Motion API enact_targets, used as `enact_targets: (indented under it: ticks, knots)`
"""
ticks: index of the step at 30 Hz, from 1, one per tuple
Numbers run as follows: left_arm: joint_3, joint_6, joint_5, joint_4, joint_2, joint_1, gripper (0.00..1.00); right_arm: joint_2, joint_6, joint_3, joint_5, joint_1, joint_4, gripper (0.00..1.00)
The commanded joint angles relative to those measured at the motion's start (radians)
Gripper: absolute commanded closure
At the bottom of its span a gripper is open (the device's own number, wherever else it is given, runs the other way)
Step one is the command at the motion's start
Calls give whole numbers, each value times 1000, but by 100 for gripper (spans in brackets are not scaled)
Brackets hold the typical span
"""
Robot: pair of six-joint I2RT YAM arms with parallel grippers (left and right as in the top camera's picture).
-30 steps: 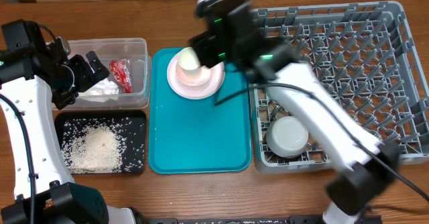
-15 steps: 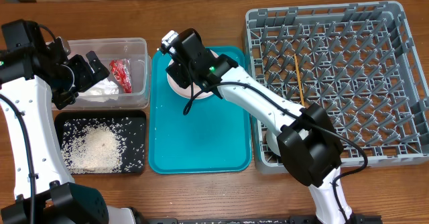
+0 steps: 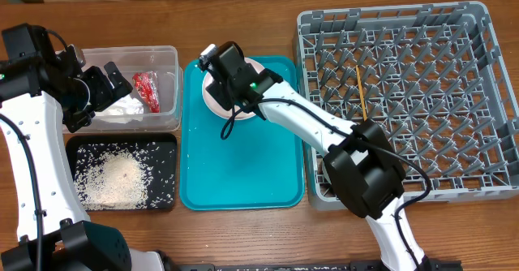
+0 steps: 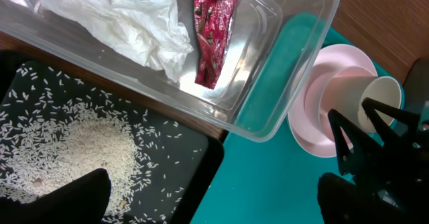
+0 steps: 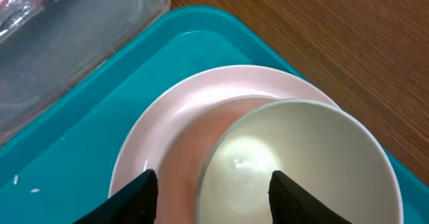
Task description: Sort waste into correct bins and load items into the dishwasher
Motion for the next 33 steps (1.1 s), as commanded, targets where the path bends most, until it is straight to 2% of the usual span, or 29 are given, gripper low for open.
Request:
enact_targets:
  ticks: [1, 3, 8, 9, 10, 13, 19, 24, 28, 33]
  knots:
    - [14, 11, -3, 2, -16, -5, 0, -4, -4, 6, 27, -8, -5, 51]
    - [14, 11, -3, 2, -16, -5, 0, -4, -3, 6, 27, -8, -10, 56]
    - [14, 11, -3, 2, -16, -5, 0, -4, -3, 6, 27, -8, -5, 61]
    - [14, 11, -3, 2, -16, -5, 0, -4, -3, 6, 27, -8, -5, 69]
    - [14, 11, -3, 2, -16, -5, 0, -4, -3, 6, 27, -8, -4, 72]
    - [14, 11, -3, 2, -16, -5, 0, -11, -2, 6, 26, -8, -4, 89]
    - [14, 11, -3, 2, -16, -5, 0, -81, 29, 7, 26, -7, -4, 92]
    - [14, 11, -3, 2, -16, -5, 0, -212, 83, 7, 13, -7, -40, 92]
    - [14, 11, -3, 2, -16, -5, 0, -332, 84, 7, -117, -28, -166, 96]
    - [14, 11, -3, 2, -16, -5, 0, -448, 84, 7, -418, -108, -414, 96]
